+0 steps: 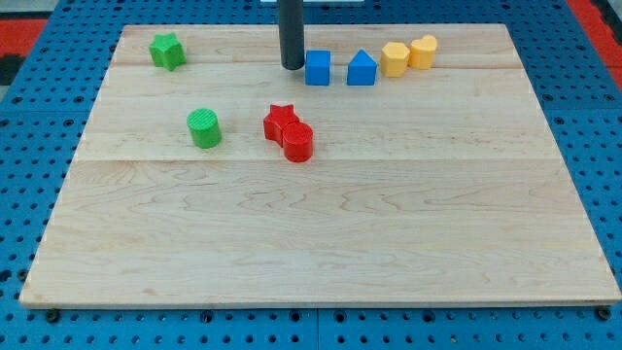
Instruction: Separate the yellow hexagon from the yellow heart
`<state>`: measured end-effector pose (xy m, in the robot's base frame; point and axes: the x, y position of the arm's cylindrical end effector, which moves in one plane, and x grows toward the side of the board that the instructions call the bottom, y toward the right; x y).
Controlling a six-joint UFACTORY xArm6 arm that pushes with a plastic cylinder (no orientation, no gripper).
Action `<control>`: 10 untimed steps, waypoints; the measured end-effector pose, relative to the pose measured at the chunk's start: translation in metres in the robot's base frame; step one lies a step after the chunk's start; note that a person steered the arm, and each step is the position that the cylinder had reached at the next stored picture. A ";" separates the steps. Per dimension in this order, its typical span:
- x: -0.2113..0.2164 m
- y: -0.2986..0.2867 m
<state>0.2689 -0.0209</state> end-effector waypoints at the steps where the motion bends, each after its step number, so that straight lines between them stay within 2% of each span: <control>1: 0.025 0.054; 2: 0.078 0.090; 3: 0.053 0.084; 4: 0.005 0.050; 5: -0.036 0.107; 6: -0.045 0.165; 8: 0.008 0.163; 9: 0.008 0.156; 10: 0.006 0.108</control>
<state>0.2748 0.0868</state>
